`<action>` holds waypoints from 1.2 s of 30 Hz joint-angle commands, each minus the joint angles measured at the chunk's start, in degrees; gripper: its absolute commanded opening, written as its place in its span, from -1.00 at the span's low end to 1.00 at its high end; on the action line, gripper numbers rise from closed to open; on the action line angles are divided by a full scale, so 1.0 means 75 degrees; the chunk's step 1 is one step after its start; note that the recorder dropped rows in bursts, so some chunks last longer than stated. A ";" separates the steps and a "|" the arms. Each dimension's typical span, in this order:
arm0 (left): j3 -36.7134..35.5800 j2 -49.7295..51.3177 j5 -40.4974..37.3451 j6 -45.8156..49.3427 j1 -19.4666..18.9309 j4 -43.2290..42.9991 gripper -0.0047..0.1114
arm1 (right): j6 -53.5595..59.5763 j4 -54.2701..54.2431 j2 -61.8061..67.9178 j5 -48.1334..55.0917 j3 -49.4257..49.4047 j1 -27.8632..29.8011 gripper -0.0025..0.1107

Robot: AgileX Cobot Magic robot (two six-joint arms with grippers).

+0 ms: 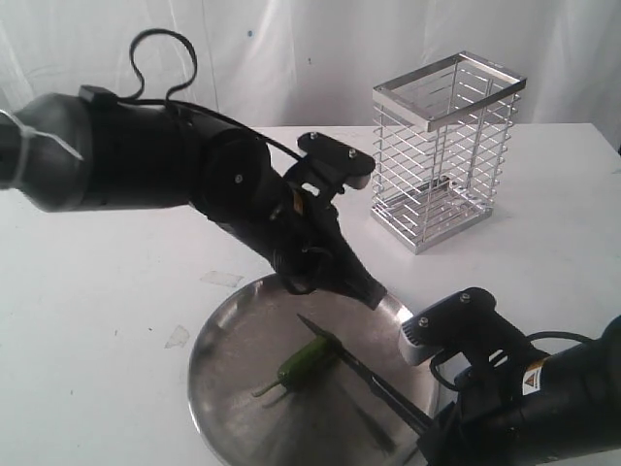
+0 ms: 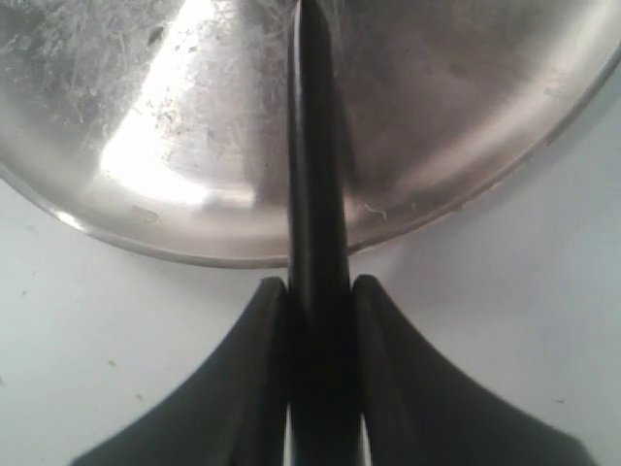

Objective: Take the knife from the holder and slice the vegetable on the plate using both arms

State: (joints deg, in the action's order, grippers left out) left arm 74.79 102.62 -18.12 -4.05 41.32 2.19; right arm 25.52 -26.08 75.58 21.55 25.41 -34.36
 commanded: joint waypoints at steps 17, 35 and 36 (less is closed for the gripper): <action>-0.0630 0.0086 0.0078 -0.0313 -0.0387 -0.0178 -0.92 | -0.0028 -0.0021 -0.0003 -0.0115 0.0013 0.0011 -0.96; -0.0679 0.1228 0.0412 -0.0223 -0.0400 0.0038 -0.92 | -0.0028 -0.0021 -0.0003 -0.0093 0.0013 0.0011 -0.96; -0.0662 0.1099 0.0426 -0.0209 -0.0400 0.0038 -0.92 | -0.0028 -0.0021 -0.0003 -0.0076 0.0013 0.0011 -0.96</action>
State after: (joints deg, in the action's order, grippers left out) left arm 70.31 112.70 -11.50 -5.94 38.47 1.85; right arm 25.63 -26.05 75.66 21.99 25.41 -34.36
